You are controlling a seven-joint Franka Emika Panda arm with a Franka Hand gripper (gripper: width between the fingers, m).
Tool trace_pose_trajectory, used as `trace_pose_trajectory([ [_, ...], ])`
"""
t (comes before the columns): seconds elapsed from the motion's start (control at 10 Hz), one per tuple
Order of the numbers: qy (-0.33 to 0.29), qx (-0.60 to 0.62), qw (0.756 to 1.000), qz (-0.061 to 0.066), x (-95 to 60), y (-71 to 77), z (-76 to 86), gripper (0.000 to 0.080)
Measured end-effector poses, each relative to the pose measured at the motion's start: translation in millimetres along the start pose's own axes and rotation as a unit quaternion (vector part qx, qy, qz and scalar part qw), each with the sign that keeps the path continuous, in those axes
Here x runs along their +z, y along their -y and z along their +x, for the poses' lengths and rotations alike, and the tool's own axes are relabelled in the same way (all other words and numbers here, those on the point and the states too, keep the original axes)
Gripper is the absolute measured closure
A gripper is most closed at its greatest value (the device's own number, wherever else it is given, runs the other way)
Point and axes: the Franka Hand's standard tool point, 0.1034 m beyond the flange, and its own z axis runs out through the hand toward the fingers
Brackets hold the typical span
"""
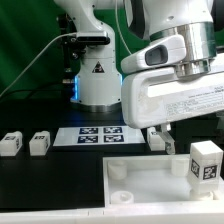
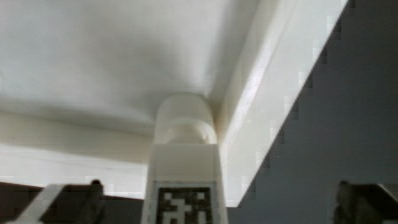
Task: Assemble one leg
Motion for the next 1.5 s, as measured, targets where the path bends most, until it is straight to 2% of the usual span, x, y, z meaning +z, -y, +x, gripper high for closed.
trace_pose_trajectory([
  [0.5, 0.000, 0.000, 1.000, 0.000, 0.0, 0.0, 0.0, 0.0151],
  [0.6, 0.056, 0.002, 0.998, 0.012, 6.4, 5.1, -22.2, 0.0151],
  [0.7, 0.056, 0.003, 0.998, 0.012, 4.4, 3.7, -17.7, 0.0151],
  [0.9, 0.098, 0.005, 0.995, 0.022, -1.6, 6.7, -17.6, 0.0151],
  [1.1, 0.210, 0.004, 0.977, 0.040, -13.0, 11.8, -20.8, 0.0151],
  [1.2, 0.252, 0.001, 0.966, 0.048, -13.7, 11.7, -16.5, 0.0151],
  [1.3, 0.267, 0.001, 0.962, 0.053, -10.4, 8.9, -10.7, 0.0151],
  [1.5, 0.268, 0.000, 0.962, 0.051, -6.3, 3.1, -6.6, 0.0151],
])
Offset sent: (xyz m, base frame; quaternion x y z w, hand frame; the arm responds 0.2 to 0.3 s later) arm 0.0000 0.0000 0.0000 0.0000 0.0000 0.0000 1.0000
